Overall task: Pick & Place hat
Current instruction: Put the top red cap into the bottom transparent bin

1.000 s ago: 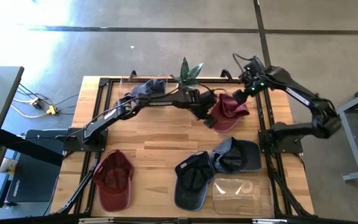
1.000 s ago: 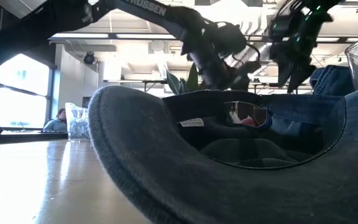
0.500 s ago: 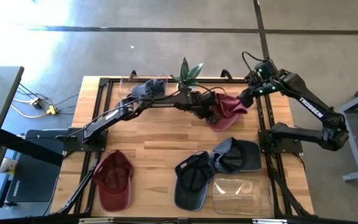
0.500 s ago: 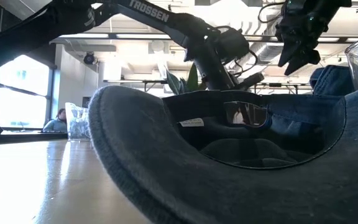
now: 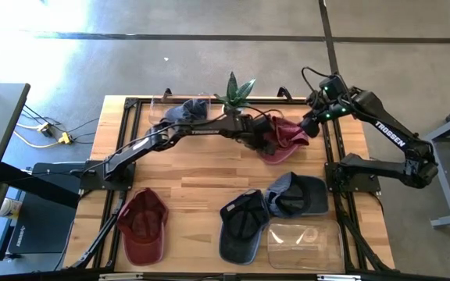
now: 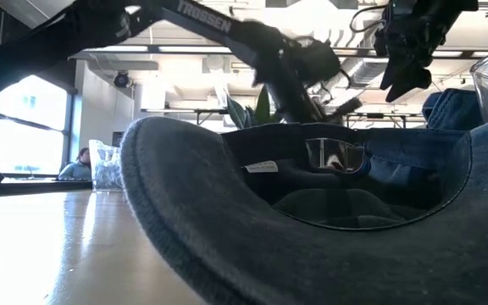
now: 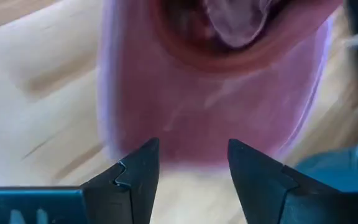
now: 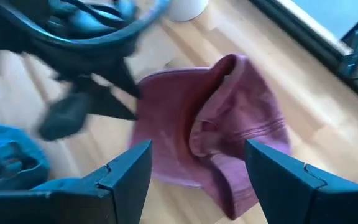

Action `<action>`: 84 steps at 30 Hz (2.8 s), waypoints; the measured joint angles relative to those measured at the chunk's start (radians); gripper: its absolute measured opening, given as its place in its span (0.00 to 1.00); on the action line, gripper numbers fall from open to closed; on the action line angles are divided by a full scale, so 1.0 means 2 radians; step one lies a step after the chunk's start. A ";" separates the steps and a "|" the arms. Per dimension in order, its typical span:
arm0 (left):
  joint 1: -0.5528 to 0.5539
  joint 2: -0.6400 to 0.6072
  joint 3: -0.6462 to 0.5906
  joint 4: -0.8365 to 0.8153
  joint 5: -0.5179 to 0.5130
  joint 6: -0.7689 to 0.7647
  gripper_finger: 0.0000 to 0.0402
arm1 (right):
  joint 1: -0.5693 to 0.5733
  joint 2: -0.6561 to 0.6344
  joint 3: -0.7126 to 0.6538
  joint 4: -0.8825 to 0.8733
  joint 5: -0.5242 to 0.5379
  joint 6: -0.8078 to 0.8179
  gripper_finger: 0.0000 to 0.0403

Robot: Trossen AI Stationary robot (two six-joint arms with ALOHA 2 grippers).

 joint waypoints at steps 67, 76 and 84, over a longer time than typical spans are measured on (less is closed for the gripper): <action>0.037 0.012 0.000 0.042 0.095 0.216 0.03 | -0.001 -0.009 0.000 -0.054 -0.030 0.033 0.61; 0.026 -0.026 -0.003 0.062 0.061 0.243 0.01 | -0.001 -0.057 0.018 -0.127 -0.011 0.088 0.61; 0.015 -0.102 -0.002 0.045 0.042 0.323 0.00 | 0.007 -0.060 0.151 -0.223 -0.046 0.064 0.61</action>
